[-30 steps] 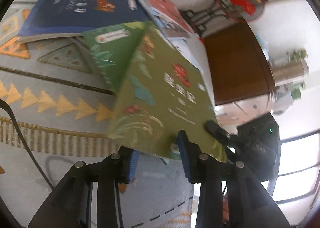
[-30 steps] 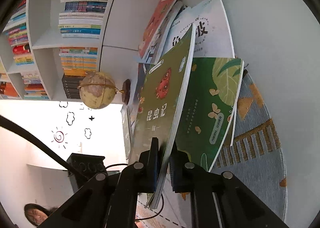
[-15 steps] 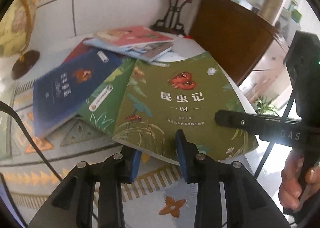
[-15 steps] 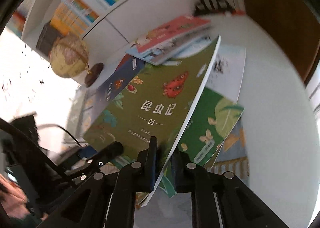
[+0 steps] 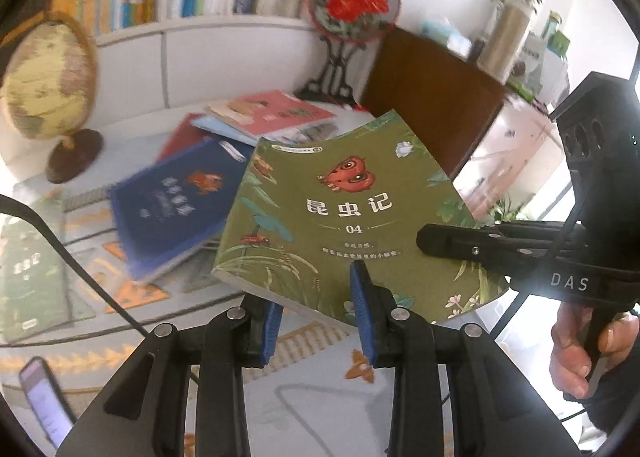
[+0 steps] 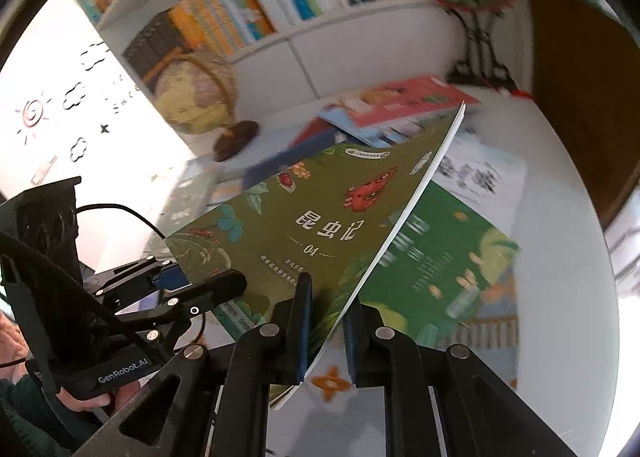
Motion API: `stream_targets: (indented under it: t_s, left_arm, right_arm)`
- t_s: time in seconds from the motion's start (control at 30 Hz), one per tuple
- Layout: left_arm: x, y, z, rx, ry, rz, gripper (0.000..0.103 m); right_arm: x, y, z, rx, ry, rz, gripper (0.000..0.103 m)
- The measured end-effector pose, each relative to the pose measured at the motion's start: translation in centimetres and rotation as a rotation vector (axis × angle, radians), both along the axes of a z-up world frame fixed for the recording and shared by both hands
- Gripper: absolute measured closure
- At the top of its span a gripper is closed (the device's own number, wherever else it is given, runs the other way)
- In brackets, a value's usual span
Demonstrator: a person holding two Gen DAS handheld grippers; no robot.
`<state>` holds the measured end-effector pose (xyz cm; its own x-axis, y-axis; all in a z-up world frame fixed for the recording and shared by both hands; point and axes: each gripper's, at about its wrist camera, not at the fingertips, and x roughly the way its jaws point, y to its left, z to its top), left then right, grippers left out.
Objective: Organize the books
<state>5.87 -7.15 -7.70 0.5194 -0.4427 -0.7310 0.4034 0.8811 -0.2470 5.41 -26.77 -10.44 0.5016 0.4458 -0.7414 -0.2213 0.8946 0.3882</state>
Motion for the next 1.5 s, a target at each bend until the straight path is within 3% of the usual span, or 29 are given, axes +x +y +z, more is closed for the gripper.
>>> stream_targets:
  t_s: [0.2,0.4,0.6,0.87,1.13,1.5]
  left_arm:
    - [0.8,6.7,2.3,0.017,-0.038,0.161,0.074]
    - [1.8,15.1,2.7,0.057,-0.062,0.348,0.074]
    - [2.5,22.5,0.5,0.077,-0.046,0.496,0.074]
    - [3.8,28.3,-3.5,0.039,0.018,0.602,0.074]
    - [5.5,30.4,-6.7,0.000,0.078,0.624,0.074]
    - [5.6,30.6,-9.6,-0.058,0.182,0.608,0.073]
  right_arm:
    - [2.4,6.1,2.1,0.068,-0.064,0.098,0.090]
    - [6.6,15.8,2.0,0.131,-0.083,0.249,0.090]
    - [10.5,23.7,0.5,0.192,-0.045,0.371,0.089]
    - [15.2,31.3,-3.3,0.197,0.052,0.479,0.089]
    - [17.8,34.1,-6.8,0.180,0.133,0.497,0.089]
    - [19.2,33.7,-9.8,0.213,0.232,0.464,0.089]
